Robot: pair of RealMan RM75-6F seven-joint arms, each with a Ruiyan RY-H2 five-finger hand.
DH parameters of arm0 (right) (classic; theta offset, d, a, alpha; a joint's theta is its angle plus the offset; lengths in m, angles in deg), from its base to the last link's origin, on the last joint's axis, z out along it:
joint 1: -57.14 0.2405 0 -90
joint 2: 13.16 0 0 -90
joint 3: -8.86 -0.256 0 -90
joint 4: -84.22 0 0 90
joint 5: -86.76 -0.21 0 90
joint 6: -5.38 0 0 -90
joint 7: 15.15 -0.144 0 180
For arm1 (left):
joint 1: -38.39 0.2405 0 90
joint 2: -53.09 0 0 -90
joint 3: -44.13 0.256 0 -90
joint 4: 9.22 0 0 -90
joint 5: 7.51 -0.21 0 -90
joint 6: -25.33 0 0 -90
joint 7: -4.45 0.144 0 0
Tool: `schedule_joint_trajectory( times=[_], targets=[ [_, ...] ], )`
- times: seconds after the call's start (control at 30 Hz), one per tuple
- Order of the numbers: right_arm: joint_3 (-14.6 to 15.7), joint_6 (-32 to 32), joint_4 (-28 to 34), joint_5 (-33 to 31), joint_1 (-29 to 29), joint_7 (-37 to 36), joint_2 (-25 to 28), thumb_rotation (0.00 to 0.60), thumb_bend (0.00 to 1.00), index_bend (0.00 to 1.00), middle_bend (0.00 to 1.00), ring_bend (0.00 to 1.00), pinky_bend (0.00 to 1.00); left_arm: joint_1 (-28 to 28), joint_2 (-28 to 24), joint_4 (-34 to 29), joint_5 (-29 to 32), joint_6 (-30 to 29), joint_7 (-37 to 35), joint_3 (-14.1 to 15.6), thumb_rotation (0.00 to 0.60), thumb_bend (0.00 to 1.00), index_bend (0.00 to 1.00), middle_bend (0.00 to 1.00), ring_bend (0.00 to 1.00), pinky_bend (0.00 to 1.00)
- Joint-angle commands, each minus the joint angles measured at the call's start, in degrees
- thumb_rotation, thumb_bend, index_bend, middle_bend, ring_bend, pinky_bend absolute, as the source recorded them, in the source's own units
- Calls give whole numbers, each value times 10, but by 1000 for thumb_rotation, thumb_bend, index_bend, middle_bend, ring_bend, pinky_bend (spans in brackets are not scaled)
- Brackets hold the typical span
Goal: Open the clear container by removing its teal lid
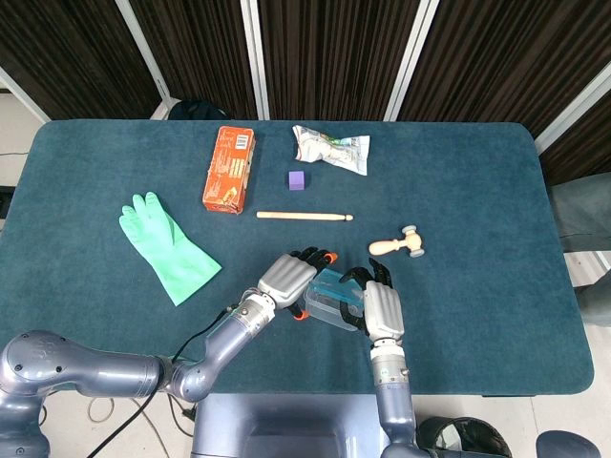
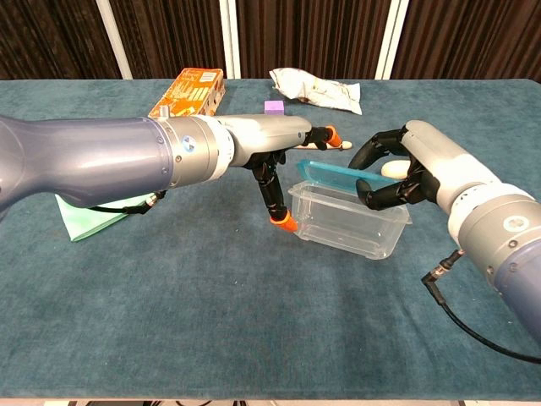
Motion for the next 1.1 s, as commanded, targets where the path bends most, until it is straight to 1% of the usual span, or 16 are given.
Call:
schedule_joint_trajectory(
  times=[0.03,0.33,0.63,0.7,0.87,0.97,1.1],
  targets=[
    [0,0,-1,-1,1,0,-1,600,619,514,340,79,0,1,-2,-2,-2,0,-3,-1,600,37,0,51,33,197],
    [-1,1,-3,-1,2,1,-2,600,637,575,345,79,0,10,-14,-18,-23,-1,-21,-4,600,37,0,51,32,197],
    [-5,5,-12,1,7,1,-11,600,637,590,349,79,0,20,-32,-31,-41,-2,-37,-7,600,37,6,54,33,197],
    [-8,7,-14,2,8,0,-14,600,637,590,349,79,0,21,-35,-32,-43,-2,-39,-7,600,37,13,54,33,197],
    [-13,11,-22,4,11,1,-20,600,639,592,350,79,0,26,-44,-42,-50,5,-47,-2,600,38,67,65,33,197],
    [-21,14,-29,1,13,-1,-26,600,639,597,354,79,0,30,-51,-48,-57,8,-50,4,600,38,70,69,33,197],
    [-33,18,-38,0,18,-2,-37,600,638,600,356,79,0,35,-56,-48,-62,6,-57,4,600,38,70,69,33,197]
  ],
)
